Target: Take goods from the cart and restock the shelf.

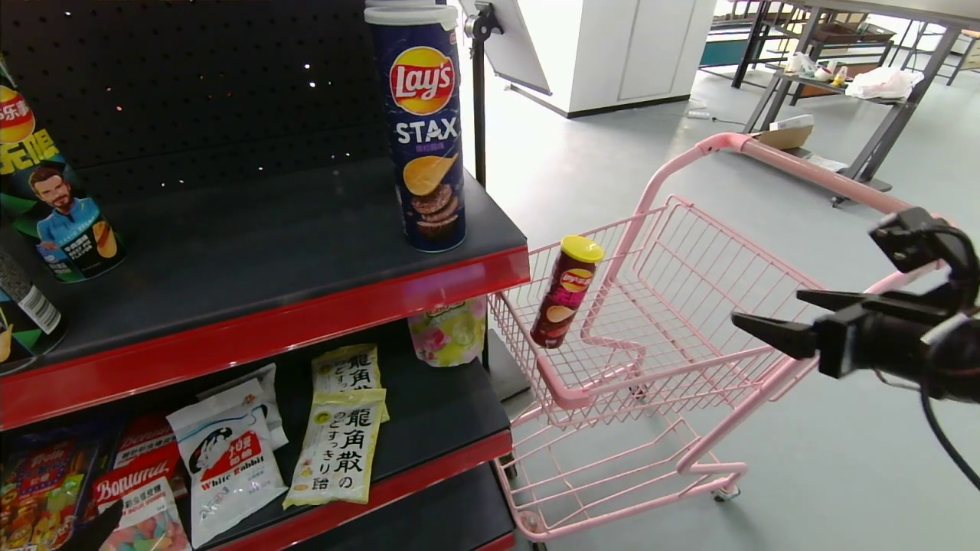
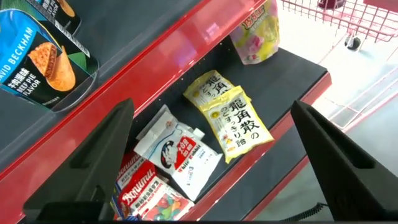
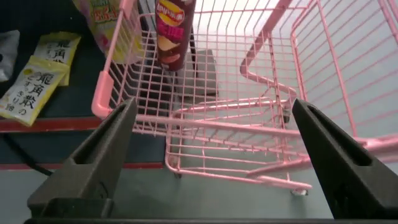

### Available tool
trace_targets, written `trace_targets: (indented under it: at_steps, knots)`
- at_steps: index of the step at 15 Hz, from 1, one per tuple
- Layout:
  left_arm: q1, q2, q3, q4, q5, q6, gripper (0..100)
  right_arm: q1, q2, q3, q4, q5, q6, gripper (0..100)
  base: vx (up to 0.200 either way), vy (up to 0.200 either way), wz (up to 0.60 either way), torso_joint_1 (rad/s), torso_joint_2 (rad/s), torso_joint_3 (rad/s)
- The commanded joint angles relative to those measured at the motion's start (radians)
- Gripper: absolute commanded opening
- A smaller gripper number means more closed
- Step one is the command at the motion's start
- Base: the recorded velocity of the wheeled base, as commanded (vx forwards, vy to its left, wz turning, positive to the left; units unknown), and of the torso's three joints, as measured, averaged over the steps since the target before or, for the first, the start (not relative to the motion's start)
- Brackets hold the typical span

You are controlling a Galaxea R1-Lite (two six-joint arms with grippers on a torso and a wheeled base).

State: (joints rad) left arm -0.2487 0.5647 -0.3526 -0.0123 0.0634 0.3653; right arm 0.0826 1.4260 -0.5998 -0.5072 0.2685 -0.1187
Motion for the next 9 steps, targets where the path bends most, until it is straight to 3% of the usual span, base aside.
trace_targets:
  at_steps: [1, 5, 9]
  knots:
    - [0.0, 0.001, 0.001, 0.0, -0.001, 0.0, 100, 0.1, 0.376, -0.192, -0.178, 0.001, 0.045, 100, 0.0, 0.0, 0.0, 0.0, 0.0, 0.0]
    - [0.0, 0.009, 0.001, 0.002, 0.004, 0.0, 100, 0.203, 0.627, -0.439, -0.201, -0.023, 0.177, 100, 0.0, 0.0, 0.0, 0.0, 0.0, 0.0]
    - [0.0, 0.011, 0.001, 0.002, 0.007, -0.002, 100, 0.226, 0.705, -0.511, -0.201, -0.038, 0.179, 100, 0.0, 0.0, 0.0, 0.0, 0.0, 0.0]
